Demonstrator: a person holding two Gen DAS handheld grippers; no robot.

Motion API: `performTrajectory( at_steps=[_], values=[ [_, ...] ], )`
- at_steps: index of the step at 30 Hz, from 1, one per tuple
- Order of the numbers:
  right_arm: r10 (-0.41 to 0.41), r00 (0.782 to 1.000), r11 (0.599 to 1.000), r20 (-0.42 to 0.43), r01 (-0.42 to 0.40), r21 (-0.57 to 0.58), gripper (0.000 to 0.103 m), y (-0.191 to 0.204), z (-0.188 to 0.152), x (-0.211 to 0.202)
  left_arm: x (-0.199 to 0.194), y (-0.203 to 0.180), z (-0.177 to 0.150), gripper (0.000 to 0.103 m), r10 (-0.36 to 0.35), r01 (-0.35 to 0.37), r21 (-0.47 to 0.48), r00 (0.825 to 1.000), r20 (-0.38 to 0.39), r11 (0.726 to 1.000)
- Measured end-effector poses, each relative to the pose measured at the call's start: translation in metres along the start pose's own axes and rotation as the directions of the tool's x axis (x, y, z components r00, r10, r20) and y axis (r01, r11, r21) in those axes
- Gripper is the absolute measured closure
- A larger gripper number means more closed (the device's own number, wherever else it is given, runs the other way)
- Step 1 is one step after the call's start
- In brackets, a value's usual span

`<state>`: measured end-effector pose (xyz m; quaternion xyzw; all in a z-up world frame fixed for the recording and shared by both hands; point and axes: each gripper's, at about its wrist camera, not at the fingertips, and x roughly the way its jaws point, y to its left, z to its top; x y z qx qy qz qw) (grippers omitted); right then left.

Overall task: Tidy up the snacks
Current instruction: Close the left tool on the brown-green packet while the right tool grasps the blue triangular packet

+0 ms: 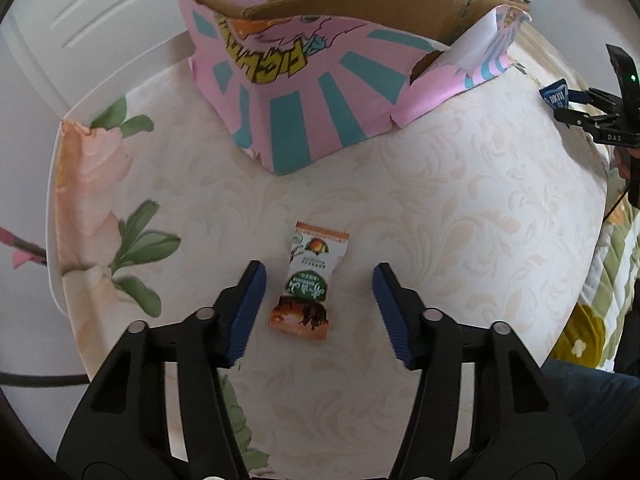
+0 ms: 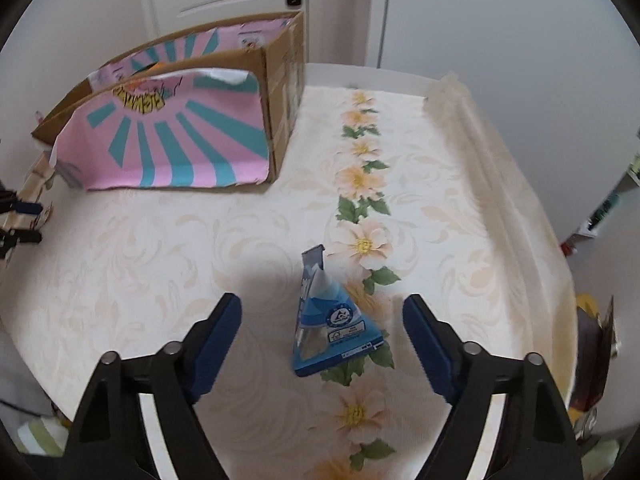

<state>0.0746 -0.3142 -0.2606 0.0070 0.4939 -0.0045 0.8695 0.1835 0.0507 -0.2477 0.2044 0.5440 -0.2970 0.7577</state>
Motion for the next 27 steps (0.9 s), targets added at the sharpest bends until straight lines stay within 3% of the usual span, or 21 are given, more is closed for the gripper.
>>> performTrajectory(
  at_steps=[5,13,15,17,19,27],
  values=[
    [0.045,0.999,0.997,-0.024,-0.046,-0.066,0.039,-0.001,0.005,0.007,0.005,-0.015,0.007,0.067,-0.007,0.008,0.041,1.0,-0.017,0.999],
    [0.088,0.995,0.987,-0.046,-0.093,-0.132,0.046,-0.001,0.007,0.009,0.012,-0.021,0.015,0.069,-0.009,0.01,0.024,0.999,-0.054,1.0],
    [0.098,0.994,0.984,-0.054,-0.105,-0.142,0.051,-0.003,0.01,0.011,0.013,-0.021,0.017,0.07,-0.008,0.009,0.014,0.998,-0.061,1.0],
    [0.108,0.992,0.981,-0.062,-0.116,-0.156,0.065,-0.002,0.011,0.01,0.014,-0.02,0.018,0.078,-0.005,0.005,0.0,0.998,-0.067,1.0],
    [0.113,0.991,0.977,-0.072,-0.124,-0.174,0.071,-0.003,0.012,0.009,0.013,-0.016,0.019,0.082,-0.003,0.002,-0.011,0.998,-0.07,1.0],
    [0.112,0.991,0.969,-0.077,-0.126,-0.211,0.073,0.0,0.01,0.003,0.011,-0.024,0.018,0.084,0.007,-0.009,-0.019,0.998,-0.061,1.0]
  ],
)
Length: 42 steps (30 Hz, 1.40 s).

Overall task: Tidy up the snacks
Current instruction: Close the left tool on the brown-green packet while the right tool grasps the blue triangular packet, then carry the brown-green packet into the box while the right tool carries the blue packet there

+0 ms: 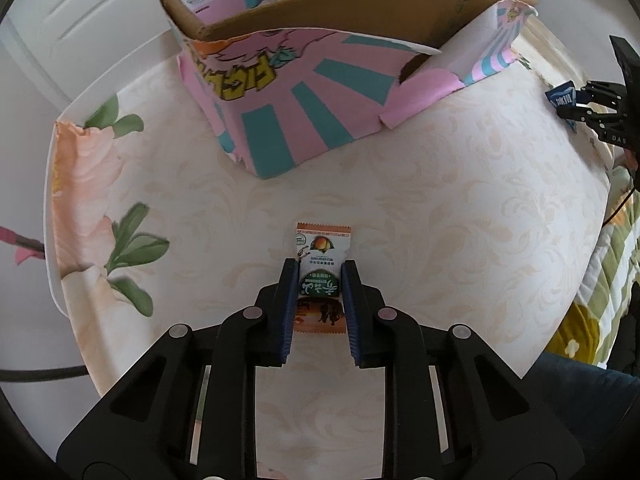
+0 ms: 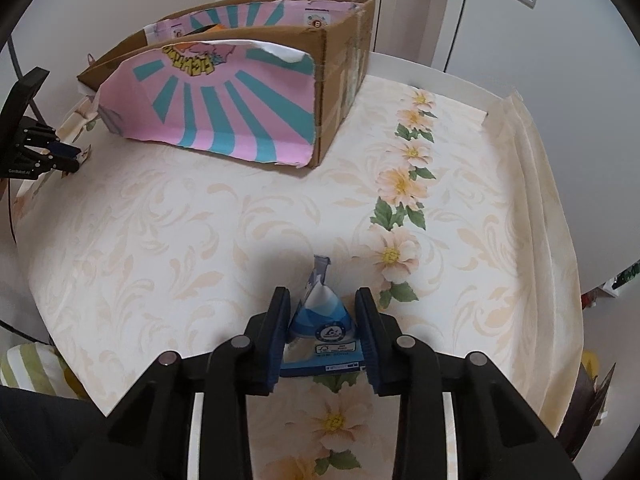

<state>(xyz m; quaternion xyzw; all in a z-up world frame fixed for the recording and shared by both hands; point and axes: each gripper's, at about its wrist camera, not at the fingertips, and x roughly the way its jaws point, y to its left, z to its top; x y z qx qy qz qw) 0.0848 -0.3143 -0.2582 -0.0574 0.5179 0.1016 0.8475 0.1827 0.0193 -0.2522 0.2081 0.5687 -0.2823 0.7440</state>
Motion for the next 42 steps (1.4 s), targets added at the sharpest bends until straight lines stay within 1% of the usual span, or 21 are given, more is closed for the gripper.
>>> performTrajectory(
  at_steps=[8,18,22,31,38,42],
  values=[
    [-0.001,1.0,1.0,0.024,0.002,-0.016,0.075,0.005,0.002,-0.011,-0.01,-0.005,-0.001,0.084,-0.009,0.01,-0.039,1.0,0.03,0.999],
    [0.001,0.999,1.0,0.047,0.0,-0.024,0.077,0.007,0.003,-0.016,-0.022,-0.01,0.002,0.084,-0.04,0.046,-0.077,0.997,0.066,0.996],
    [0.002,0.998,1.0,0.061,-0.001,-0.015,0.077,0.008,0.002,-0.021,-0.032,-0.003,-0.002,0.084,-0.05,0.057,-0.089,0.995,0.082,0.994],
    [-0.002,0.996,1.0,0.089,0.004,-0.019,0.077,0.01,0.002,-0.03,-0.042,-0.012,0.002,0.084,-0.07,0.081,-0.094,0.991,0.113,0.992],
    [0.003,0.994,1.0,0.105,0.0,-0.03,0.077,0.013,0.008,-0.043,-0.06,-0.016,0.005,0.084,-0.086,0.102,-0.104,0.986,0.143,0.989],
    [0.011,0.992,0.999,0.122,-0.006,-0.037,0.077,0.015,0.019,-0.058,-0.079,-0.021,0.013,0.084,-0.091,0.114,-0.122,0.98,0.174,0.986]
  ],
)
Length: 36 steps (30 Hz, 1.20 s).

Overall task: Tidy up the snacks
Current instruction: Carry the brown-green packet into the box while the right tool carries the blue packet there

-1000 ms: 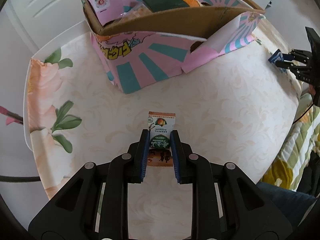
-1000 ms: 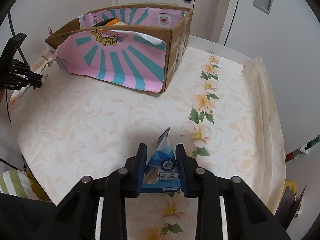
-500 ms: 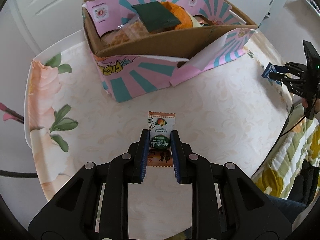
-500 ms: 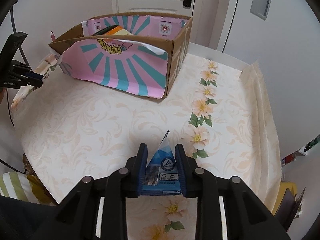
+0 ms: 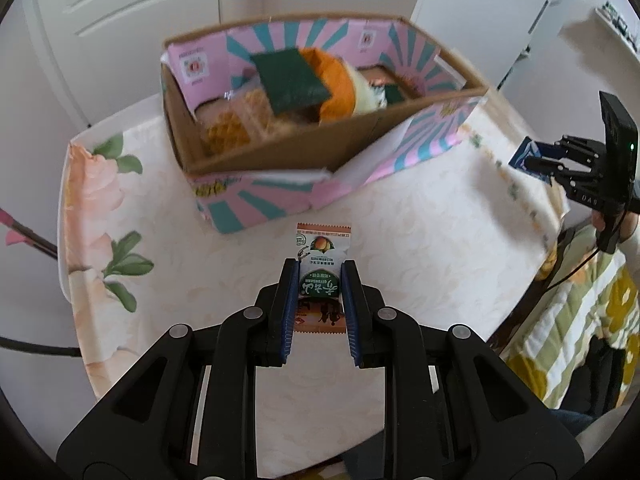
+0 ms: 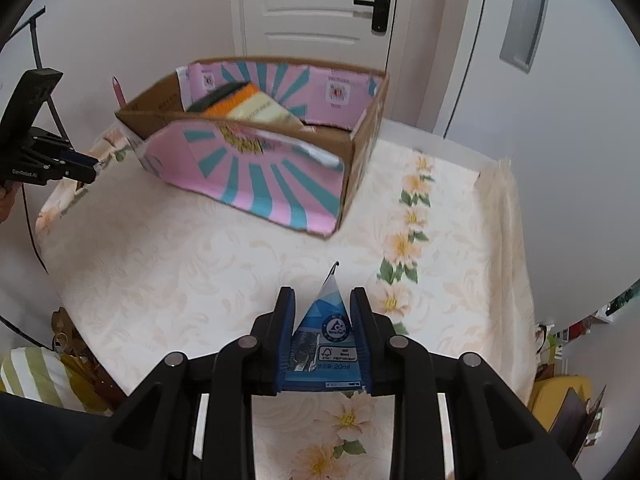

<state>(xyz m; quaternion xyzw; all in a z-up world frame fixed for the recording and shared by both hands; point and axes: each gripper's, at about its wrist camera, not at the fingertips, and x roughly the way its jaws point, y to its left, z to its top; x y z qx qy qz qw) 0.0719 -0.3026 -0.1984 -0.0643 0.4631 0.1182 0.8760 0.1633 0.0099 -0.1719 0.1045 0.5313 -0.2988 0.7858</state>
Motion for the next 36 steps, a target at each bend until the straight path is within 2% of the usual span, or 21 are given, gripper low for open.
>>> performTrajectory(
  at_steps=[9,15,19,26,30,36],
  values=[
    [0.072,0.994,0.997,0.084,-0.072,-0.005,0.077,-0.005,0.055,-0.048,-0.051,-0.028,0.035,0.084,0.008,-0.002,-0.048,0.994,0.111,0.999],
    [0.122,0.982,0.992,0.141,-0.116,-0.055,0.077,-0.008,0.107,-0.071,-0.069,-0.034,0.077,0.084,-0.004,0.025,-0.111,0.983,0.186,0.993],
    [0.165,0.976,0.985,0.145,-0.155,-0.079,0.077,-0.006,0.137,-0.067,-0.062,-0.025,0.109,0.084,-0.019,0.053,-0.158,0.978,0.207,0.986],
    [0.212,0.969,0.977,0.128,-0.204,-0.068,0.077,0.009,0.176,-0.034,-0.027,0.0,0.165,0.084,-0.016,0.053,-0.19,0.981,0.192,0.98],
    [0.227,0.967,0.974,0.114,-0.224,-0.039,0.077,0.015,0.19,-0.012,0.0,0.014,0.187,0.084,0.022,0.004,-0.177,0.989,0.145,0.984],
    [0.228,0.97,0.973,0.089,-0.229,-0.001,0.077,0.016,0.206,0.021,0.034,0.03,0.194,0.084,0.073,-0.061,-0.144,0.994,0.083,0.988]
  ],
)
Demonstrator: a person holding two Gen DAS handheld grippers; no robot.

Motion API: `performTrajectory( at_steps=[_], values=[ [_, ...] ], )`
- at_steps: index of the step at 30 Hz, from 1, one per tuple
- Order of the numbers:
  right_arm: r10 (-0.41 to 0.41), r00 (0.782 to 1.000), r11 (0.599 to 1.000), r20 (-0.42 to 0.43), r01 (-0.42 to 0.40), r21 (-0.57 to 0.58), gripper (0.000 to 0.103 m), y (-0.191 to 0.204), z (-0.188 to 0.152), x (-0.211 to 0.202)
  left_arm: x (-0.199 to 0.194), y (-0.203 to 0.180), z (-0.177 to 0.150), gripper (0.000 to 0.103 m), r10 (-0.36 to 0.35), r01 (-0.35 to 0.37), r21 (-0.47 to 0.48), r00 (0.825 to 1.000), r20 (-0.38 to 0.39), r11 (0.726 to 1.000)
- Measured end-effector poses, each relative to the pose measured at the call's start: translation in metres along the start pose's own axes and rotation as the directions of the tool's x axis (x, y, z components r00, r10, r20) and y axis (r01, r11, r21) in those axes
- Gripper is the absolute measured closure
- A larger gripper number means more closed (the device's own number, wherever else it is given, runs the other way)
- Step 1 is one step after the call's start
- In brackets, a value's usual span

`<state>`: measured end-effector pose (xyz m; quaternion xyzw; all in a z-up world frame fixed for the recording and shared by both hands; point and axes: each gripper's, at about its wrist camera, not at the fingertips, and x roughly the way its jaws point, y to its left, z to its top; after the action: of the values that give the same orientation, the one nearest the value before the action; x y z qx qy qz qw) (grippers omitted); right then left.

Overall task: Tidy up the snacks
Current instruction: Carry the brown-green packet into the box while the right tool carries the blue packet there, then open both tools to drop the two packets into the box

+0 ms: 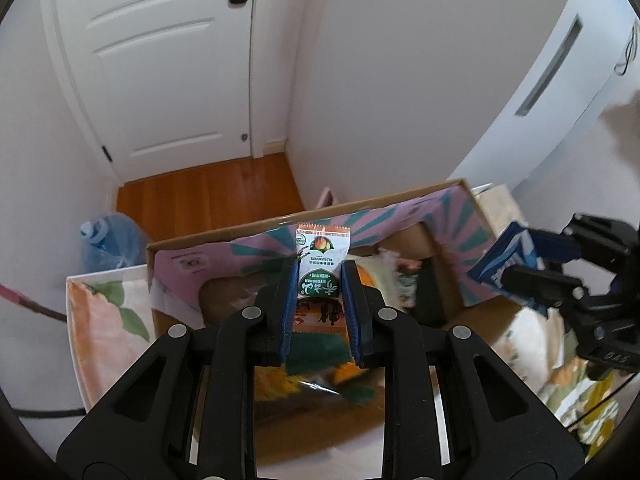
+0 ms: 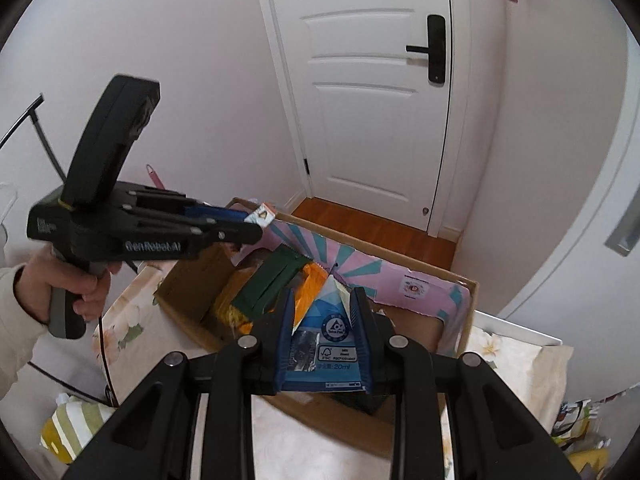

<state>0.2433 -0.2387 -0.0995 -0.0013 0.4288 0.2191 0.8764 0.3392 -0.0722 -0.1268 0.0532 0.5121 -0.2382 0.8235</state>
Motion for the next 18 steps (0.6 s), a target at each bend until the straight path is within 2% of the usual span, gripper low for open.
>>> performTrajectory(
  at_steps=[3,4,5,7,12,18],
  values=[
    [-0.001,1.0,1.0,-0.009,0.002,0.019,0.077,-0.004,0.002,0.011,0.012,0.004,-0.002,0.078,0.027,-0.026,0.01,0.999,-0.037,1.0],
    [0.0,1.0,1.0,-0.013,0.0,0.028,0.077,-0.006,0.003,0.015,0.016,0.005,-0.005,0.059,0.032,-0.031,0.019,0.998,-0.046,0.999],
    [0.0,1.0,0.999,-0.018,0.001,0.04,0.077,-0.008,0.002,0.019,0.016,0.005,-0.008,0.027,0.036,-0.035,0.025,0.998,-0.044,0.999],
    [-0.003,1.0,0.998,-0.026,0.004,0.056,0.077,-0.01,0.002,0.024,0.012,0.004,-0.013,0.001,0.037,-0.036,0.039,0.999,-0.019,0.999],
    [-0.021,0.999,0.995,-0.041,0.025,0.095,0.077,-0.016,-0.001,0.03,-0.005,0.002,-0.023,0.001,0.058,-0.059,0.045,0.998,0.014,0.997],
    [-0.061,0.994,0.987,-0.092,0.074,0.146,0.077,-0.026,-0.002,0.049,-0.032,0.006,-0.032,0.001,0.058,-0.058,-0.008,0.997,0.058,0.998]
  ],
)
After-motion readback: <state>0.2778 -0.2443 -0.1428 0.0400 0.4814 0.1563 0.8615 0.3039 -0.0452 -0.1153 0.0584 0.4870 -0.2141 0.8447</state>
